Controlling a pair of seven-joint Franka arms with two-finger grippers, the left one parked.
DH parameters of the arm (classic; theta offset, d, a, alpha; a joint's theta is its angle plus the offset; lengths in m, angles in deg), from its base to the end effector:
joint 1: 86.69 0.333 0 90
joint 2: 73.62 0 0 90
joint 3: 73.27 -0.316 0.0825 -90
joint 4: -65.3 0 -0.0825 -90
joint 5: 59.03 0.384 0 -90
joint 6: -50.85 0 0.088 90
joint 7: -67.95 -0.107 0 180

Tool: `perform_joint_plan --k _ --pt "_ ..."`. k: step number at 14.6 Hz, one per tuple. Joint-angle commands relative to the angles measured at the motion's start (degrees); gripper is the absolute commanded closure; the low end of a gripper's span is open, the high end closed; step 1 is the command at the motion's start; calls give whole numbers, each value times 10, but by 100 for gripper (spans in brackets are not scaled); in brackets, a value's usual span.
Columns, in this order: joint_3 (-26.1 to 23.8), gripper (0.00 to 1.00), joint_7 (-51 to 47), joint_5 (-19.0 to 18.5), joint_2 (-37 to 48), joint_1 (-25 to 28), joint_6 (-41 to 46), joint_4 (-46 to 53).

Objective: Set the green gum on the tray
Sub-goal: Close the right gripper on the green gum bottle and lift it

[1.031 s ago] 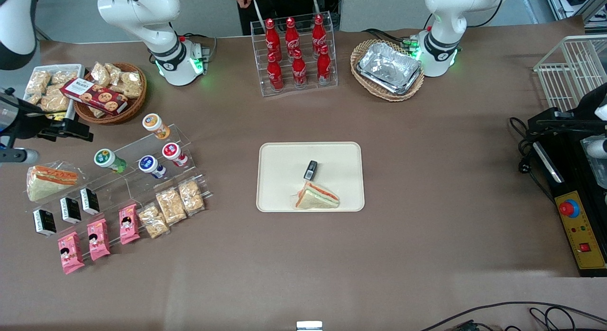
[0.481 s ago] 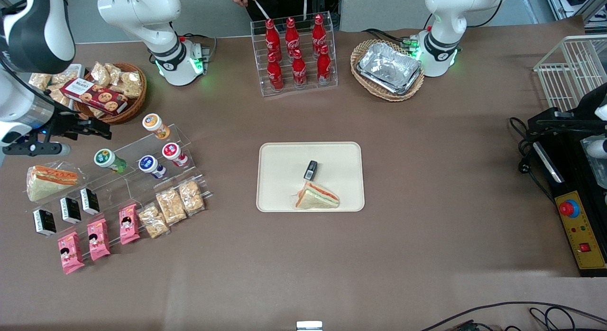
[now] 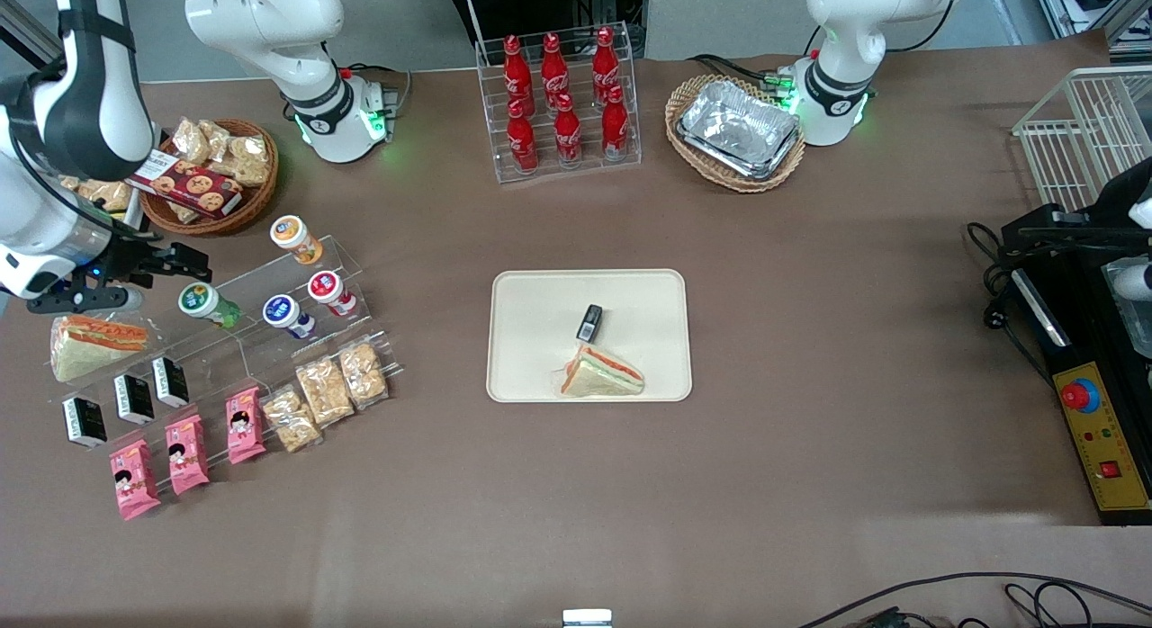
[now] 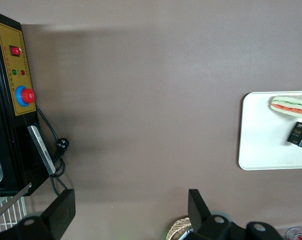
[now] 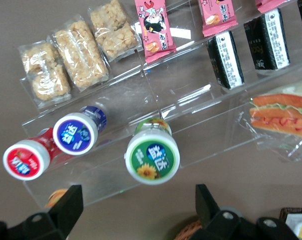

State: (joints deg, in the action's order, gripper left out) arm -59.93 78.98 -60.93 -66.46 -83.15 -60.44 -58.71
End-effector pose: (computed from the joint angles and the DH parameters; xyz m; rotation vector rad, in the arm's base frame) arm 0.4919 -0.0895 0.4402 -3.1207 -0.0597 0.1543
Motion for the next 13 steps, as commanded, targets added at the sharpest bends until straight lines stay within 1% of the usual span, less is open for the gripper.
perform_joint_plan --k 1,5,10,11,13 --pt "-3 0 15 -12 -30 -1 -40 -7" --pt "-3 0 20 -12 -37 0 -100 -47" --pt "-3 2 34 -12 -41 -10 -103 -53" --pt "-3 5 34 -12 -38 -10 -102 -55" --pt "-3 29 35 -12 -38 -10 -100 -55"
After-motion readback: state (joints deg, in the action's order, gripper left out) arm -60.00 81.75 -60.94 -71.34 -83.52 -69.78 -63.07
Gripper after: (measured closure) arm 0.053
